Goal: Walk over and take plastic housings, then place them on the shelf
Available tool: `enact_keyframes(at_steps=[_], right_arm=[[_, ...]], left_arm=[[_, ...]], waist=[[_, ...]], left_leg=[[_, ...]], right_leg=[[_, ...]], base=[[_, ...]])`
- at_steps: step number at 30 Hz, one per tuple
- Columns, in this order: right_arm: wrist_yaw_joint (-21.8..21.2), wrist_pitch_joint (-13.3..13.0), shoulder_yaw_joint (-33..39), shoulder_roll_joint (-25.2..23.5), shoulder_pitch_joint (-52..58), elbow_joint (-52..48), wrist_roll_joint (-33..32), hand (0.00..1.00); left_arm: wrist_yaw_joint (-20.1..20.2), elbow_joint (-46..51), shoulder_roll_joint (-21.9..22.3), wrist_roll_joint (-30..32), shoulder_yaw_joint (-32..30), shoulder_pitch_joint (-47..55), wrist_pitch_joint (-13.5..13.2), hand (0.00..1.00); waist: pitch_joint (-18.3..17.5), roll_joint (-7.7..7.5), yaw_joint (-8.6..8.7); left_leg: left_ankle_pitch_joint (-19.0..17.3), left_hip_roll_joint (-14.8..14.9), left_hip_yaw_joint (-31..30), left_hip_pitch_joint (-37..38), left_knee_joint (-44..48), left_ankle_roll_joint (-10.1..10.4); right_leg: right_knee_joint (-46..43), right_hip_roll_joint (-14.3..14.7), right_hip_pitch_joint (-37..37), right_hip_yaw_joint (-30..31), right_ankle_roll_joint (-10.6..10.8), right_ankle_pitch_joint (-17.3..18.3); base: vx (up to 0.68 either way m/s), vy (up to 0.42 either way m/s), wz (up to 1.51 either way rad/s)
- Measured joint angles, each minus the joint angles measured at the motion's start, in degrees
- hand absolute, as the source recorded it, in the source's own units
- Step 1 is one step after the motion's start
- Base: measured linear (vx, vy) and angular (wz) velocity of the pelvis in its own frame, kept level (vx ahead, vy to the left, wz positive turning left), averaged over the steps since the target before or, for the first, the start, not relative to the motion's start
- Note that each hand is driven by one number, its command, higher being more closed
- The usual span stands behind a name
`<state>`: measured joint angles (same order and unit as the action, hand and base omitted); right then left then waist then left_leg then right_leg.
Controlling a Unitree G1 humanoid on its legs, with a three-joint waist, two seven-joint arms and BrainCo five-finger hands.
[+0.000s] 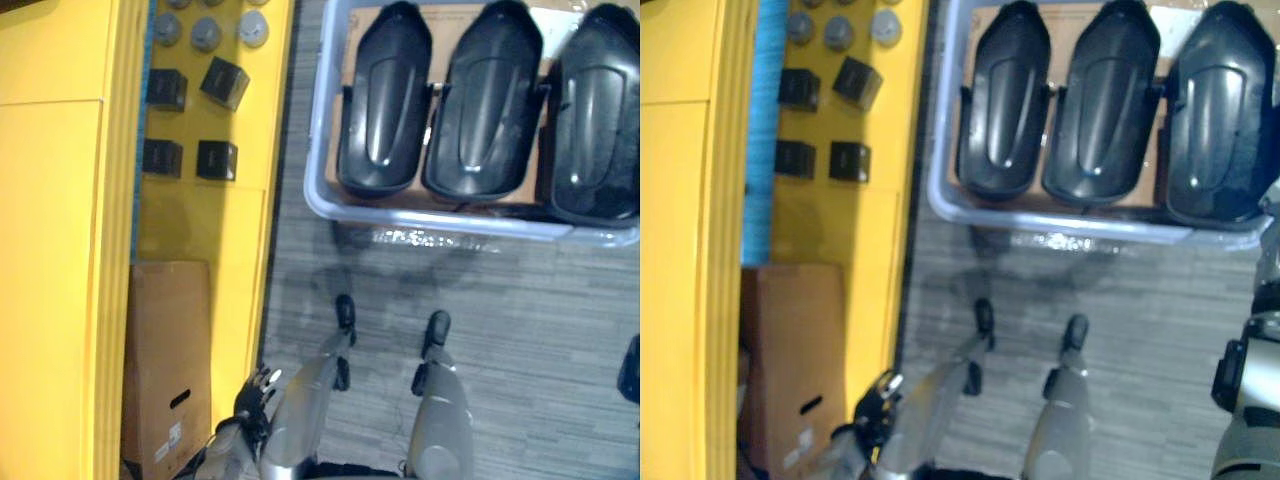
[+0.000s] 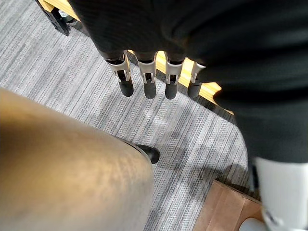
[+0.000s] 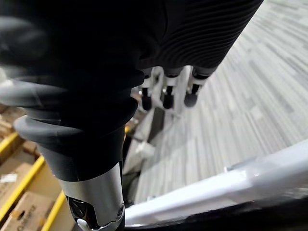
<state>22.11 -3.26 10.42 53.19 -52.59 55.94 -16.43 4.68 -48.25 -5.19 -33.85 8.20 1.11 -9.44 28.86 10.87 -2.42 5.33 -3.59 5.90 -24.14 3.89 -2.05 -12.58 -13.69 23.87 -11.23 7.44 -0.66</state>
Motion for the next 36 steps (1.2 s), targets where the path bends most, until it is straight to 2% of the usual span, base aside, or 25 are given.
enact_keyframes(at_steps=[6,14,19,20,28,36], right_arm=[[-2.78,4.18,-1.37,1.13,-1.07,1.08,0.43,0.0],[-9.73,11.13,-5.73,1.14,-1.16,3.8,0.41,0.0],[-12.26,12.25,-7.15,2.06,-1.23,5.63,0.65,0.0],[-12.61,12.35,-7.16,2.58,-1.23,5.95,1.08,1.0],[-14.77,13.67,-7.23,5.44,-2.3,6.35,4.53,1.0],[-15.0,13.22,-8.46,5.84,-2.17,7.5,7.83,1.0]], left_arm=[[0.01,-0.12,0.03,-0.11,0.77,-0.3,-0.45,0.0],[0.04,-0.12,0.04,-2.14,1.8,-0.55,-0.55,0.0],[0.05,-0.11,0.04,-2.3,2.08,-0.58,-0.56,0.0],[0.05,-0.1,0.04,-2.31,2.11,-0.63,-0.57,0.0],[0.03,-0.07,0.04,-2.34,2.2,-1.08,-0.47,0.0],[0.09,-0.08,0.04,-2.33,2.78,-1.09,-0.49,0.0]], waist=[[0.16,0.49,-0.19],[0.06,0.65,-0.76],[0.02,0.7,-1.05],[0.02,0.7,-1.36],[-0.13,0.93,-1.64],[-0.3,1.16,-1.59]], left_leg=[[0.0,0.05,-0.11,-1.34,0.71,0.03],[0.3,0.1,-0.09,-2.24,0.75,0.4],[0.35,-0.09,-0.65,-2.41,0.75,0.47],[0.36,-0.1,-0.71,-2.45,0.75,0.48],[0.39,-0.07,-0.91,-4.14,2.08,0.59],[0.38,0.48,-1.4,-4.47,2.75,0.96]], right_leg=[[-1.06,-0.17,1.5,-0.27,-0.52,0.44],[-2.08,-0.28,2.92,-0.21,-0.72,0.58],[-3.28,-0.71,3.21,-1.04,-0.65,1.59],[-3.82,-0.81,3.47,-1.2,-0.78,1.86],[-5.86,-1.14,5.27,-1.55,-1.14,2.55],[-7.52,-0.96,6.1,-1.92,-1.66,3.88]], base=[[-0.04,-0.002,0.0],[-0.02,0.0,-0.01],[0.01,-0.005,0.07],[0.01,-0.016,0.06],[0.0,-0.003,0.01],[-0.02,-0.018,0.02]])
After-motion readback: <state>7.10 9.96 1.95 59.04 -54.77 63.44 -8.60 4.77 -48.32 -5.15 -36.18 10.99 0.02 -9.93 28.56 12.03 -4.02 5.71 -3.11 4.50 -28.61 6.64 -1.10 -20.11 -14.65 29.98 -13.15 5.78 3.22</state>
